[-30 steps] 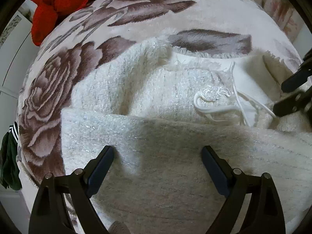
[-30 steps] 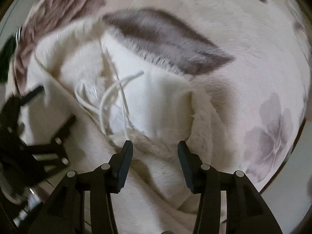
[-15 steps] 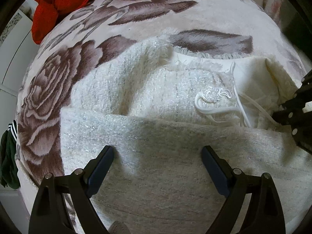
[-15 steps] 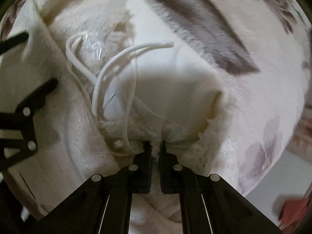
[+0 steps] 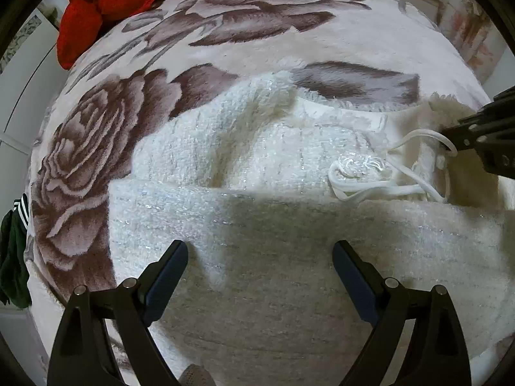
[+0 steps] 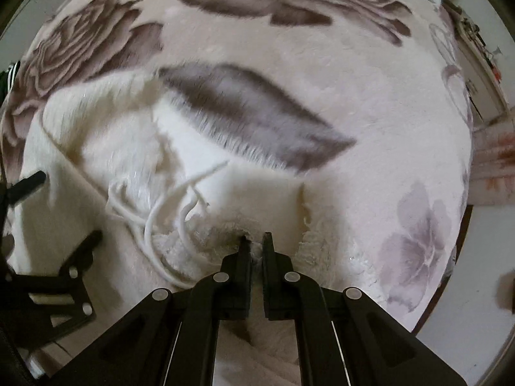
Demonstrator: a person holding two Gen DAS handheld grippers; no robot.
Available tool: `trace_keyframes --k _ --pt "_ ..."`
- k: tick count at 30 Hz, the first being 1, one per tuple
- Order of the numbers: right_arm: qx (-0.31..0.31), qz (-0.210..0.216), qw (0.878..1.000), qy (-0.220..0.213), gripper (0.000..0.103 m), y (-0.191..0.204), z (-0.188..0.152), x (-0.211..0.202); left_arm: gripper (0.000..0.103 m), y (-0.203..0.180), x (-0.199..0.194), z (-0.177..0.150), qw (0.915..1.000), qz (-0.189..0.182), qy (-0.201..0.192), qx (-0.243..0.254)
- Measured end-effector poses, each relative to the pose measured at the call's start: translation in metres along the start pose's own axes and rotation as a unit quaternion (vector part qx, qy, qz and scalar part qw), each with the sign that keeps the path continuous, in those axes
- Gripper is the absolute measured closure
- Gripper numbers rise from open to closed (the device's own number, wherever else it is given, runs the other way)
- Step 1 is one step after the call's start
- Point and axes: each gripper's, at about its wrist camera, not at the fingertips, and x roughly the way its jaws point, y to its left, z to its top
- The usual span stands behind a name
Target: Fold large clothes
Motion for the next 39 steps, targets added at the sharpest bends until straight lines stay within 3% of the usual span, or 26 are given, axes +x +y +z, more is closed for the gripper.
trace_keyframes --k 2,7,10,11,14,17,22,25,27,30,36,39 --pt "0.027 0.006 0.999 0.014 0.098 -0.012 0.002 0.010 0.011 0.002 0.002 0.001 1.0000 -0.001 0.004 -0.004" --pt "0.071 0.019 0.997 0.000 0.097 -0.040 0.012 0.019 0.011 0.004 -0.007 -0.003 1.0000 0.004 -0.005 0.000" --pt "0.130 0.082 0.988 0.022 0.092 -0.057 -0.009 0.011 0.011 0.012 -0.024 -0.015 0.9999 0.004 -0.017 0.001" --pt "0.165 0.124 0.978 0.007 0.085 -0.070 -0.026 -0.004 0.011 0.017 -0.033 -0.023 0.9998 0.004 -0.018 0.003" --pt "0.218 0.182 0.958 -0.032 0.065 -0.094 -0.082 -0.047 0.011 0.037 -0.059 -0.054 0.9998 0.010 -0.015 -0.002" --pt "0.260 0.213 0.940 -0.047 0.063 -0.086 -0.159 -0.073 0.011 0.061 -0.082 -0.096 0.9998 0.016 0.005 -0.014" --pt "0.338 0.237 0.911 0.009 0.057 -0.030 -0.296 -0.047 0.011 0.101 -0.081 -0.182 0.9943 0.068 0.073 -0.037" --pt "0.373 0.272 0.886 0.048 0.057 0.006 -0.346 -0.014 0.011 0.107 -0.054 -0.223 0.9888 0.051 0.121 -0.070" --pt "0.385 0.272 0.880 0.060 0.057 0.032 -0.365 0.007 0.011 0.104 -0.037 -0.233 0.9879 0.040 0.128 -0.078" --pt "0.392 0.240 0.885 0.072 0.057 0.059 -0.386 0.022 0.001 0.113 -0.019 -0.236 0.9877 0.062 0.109 -0.094" --pt "0.421 0.208 0.880 0.078 0.057 0.067 -0.412 0.019 0.002 0.130 -0.044 -0.243 0.9888 0.073 0.091 -0.093" --pt "0.430 0.194 0.879 0.063 0.057 0.065 -0.406 0.006 0.002 0.128 -0.060 -0.215 0.9935 0.058 0.046 -0.087"
